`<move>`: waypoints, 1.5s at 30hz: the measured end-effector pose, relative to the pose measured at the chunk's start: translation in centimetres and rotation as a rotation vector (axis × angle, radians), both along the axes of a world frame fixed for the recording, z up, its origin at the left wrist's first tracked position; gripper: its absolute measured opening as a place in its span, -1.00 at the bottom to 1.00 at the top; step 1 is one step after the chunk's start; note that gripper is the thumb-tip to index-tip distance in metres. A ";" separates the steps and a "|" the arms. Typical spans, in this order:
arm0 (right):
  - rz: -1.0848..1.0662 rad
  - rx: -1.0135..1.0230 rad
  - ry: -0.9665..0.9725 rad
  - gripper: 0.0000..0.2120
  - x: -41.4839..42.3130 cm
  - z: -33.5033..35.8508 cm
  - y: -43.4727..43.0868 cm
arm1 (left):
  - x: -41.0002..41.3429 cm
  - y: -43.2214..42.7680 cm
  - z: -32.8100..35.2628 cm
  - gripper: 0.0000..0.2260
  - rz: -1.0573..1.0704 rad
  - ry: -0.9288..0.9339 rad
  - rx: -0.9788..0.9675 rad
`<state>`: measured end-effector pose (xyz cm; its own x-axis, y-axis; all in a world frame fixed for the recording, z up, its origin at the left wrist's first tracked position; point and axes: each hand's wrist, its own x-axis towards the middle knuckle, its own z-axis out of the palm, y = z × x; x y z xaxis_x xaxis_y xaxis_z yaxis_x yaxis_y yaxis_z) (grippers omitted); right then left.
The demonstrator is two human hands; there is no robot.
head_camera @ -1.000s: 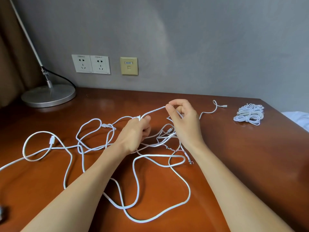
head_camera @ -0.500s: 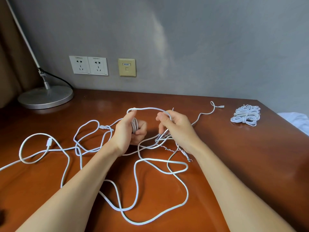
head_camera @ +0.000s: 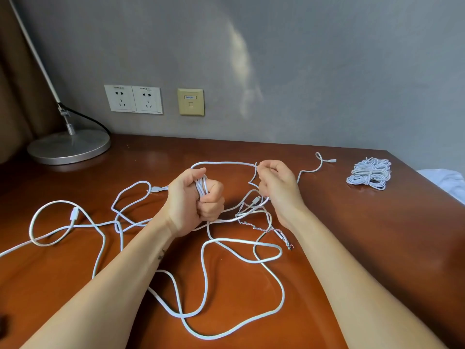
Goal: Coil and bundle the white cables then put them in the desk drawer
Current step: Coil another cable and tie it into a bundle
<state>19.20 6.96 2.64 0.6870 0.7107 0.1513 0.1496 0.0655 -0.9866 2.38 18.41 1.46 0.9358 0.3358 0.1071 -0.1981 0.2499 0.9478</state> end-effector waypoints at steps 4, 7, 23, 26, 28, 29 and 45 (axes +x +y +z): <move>-0.083 -0.129 -0.322 -0.90 0.3 -0.7 0.0 | -0.1 0.2 0.4 -0.56 -0.065 -0.085 -0.165; -0.054 -0.210 -0.465 -0.93 0.3 -1.1 -0.1 | -0.2 0.9 0.2 -0.58 -0.123 -0.202 -0.319; 0.327 -0.371 -0.685 -0.87 -0.7 -0.7 -0.2 | -0.1 1.5 0.8 -0.71 0.257 -0.438 -0.659; 0.381 -0.356 -0.661 -0.90 -1.1 -0.3 -0.5 | 0.0 1.5 1.0 -0.55 0.429 -0.379 -0.725; 0.393 -0.354 -0.643 -0.90 -1.3 -0.1 -0.6 | 0.0 1.7 1.0 -0.53 0.519 -0.327 -0.732; 0.397 -0.349 -0.635 -0.89 -1.4 -0.1 -0.6 | 0.1 1.8 1.0 -0.55 0.547 -0.315 -0.727; 0.265 -0.063 -0.380 -0.82 -2.3 0.6 -0.6 | 1.3 1.4 -0.5 -0.70 0.923 0.077 0.559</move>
<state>16.88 6.34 3.26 0.3851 0.8700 0.3080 0.4873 0.0917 -0.8684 3.64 19.77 0.92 0.3579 0.8363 0.4153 -0.0232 -0.4366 0.8993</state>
